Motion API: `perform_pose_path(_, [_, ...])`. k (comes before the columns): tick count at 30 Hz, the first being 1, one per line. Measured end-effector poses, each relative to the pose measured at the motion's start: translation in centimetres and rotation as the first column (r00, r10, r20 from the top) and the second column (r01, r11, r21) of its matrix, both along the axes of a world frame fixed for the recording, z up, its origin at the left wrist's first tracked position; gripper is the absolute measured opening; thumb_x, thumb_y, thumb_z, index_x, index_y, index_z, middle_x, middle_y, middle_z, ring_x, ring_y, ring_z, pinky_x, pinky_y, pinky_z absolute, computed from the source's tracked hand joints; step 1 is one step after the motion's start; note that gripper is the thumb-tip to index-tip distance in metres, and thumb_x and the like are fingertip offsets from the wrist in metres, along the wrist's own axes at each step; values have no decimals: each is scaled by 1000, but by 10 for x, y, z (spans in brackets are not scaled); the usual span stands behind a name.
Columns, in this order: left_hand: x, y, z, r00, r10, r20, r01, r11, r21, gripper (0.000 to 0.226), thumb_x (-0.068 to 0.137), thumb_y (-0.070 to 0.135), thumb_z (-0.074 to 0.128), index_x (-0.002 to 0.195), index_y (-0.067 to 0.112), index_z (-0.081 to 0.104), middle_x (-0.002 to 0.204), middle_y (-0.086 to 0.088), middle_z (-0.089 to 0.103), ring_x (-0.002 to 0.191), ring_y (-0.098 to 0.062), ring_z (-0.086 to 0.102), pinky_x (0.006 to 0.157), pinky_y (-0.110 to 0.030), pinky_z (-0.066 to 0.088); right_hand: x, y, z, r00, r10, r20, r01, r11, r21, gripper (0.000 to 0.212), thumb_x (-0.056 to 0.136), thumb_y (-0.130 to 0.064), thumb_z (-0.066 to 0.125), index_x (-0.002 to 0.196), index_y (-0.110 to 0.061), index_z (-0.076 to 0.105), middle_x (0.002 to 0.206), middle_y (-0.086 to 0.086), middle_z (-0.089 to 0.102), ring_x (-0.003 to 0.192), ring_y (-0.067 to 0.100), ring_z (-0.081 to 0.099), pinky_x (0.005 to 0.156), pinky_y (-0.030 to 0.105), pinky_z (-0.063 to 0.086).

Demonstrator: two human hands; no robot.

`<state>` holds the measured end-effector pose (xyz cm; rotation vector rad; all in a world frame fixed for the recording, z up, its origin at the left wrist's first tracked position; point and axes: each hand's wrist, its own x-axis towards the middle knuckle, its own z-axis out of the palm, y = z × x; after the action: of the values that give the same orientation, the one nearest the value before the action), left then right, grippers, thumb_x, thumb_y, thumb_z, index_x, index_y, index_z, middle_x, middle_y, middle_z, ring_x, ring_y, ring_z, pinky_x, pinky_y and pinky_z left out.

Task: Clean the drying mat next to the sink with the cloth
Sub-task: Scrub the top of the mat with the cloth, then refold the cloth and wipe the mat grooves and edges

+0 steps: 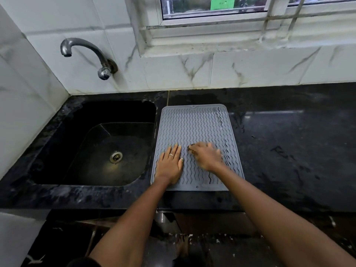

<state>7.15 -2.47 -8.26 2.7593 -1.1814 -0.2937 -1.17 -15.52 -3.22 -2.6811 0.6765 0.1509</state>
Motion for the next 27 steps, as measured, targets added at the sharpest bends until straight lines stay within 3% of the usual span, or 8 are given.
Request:
perform_pose_path(3, [-5,2,-1,1000,4,19,-4,1000,11,54,105,34,17,154,19,0,163,0,-1,150,-18,-3,120,-35,-1,-16,22,-13,998,28,49,-17,976,-217,43,91,-12,44,133,-22,46,137,1,45,125,31,36,98,55,30])
perform_pose_path(8, [-12,4,-1,1000,24,5,-24,999,32,55,104,33,19,154,18,0,163,0,-2,150,-19,-3,121,-37,0,-61,48,-34,958,106,267,-4,933,-359,24,72,-15,70,94,-22,69,97,-3,65,89,28,59,71,47,42])
perform_pose_path(12, [-19,6,3,999,34,-17,-33,998,49,55,105,32,18,154,17,-2,163,-1,-4,150,-20,-5,121,-38,-1,-80,57,-19,980,132,150,-95,968,-232,25,85,-18,53,105,-23,67,108,-5,60,102,25,51,84,45,34])
perform_pose_path(16, [-22,6,7,999,29,-31,-27,996,81,55,105,32,19,154,16,-2,163,-3,-4,150,-21,-4,119,-38,0,-48,30,16,989,128,-75,-114,980,165,19,83,-24,57,89,-16,72,97,4,70,93,22,61,87,41,45])
perform_pose_path(18, [-17,3,10,999,22,-42,-18,995,101,57,104,33,23,154,15,3,163,-3,2,150,-22,1,120,-39,5,-31,12,34,986,151,-72,-100,877,469,19,83,-17,60,91,-5,72,96,14,71,83,20,63,80,36,52])
perform_pose_path(21, [-9,-1,23,995,68,-78,-68,998,3,51,101,37,35,149,20,30,157,-3,28,143,-25,26,114,-42,21,-25,-6,56,990,-139,31,61,609,791,22,89,-12,52,106,-6,65,103,13,64,85,18,59,72,28,50])
perform_pose_path(25, [-8,-5,42,948,269,-167,-309,901,-305,38,101,35,35,114,24,69,126,0,63,120,-22,50,98,-40,29,-14,-20,51,928,-369,-52,130,189,973,43,80,-1,38,114,-10,61,119,21,62,94,28,58,81,38,49])
perform_pose_path(27, [-9,-8,52,868,254,-426,-450,765,-461,39,101,34,36,100,21,72,111,1,70,107,-19,59,94,-36,34,-13,-21,52,903,-420,-92,123,45,991,47,79,1,33,119,-5,57,119,22,59,100,30,58,96,46,44])
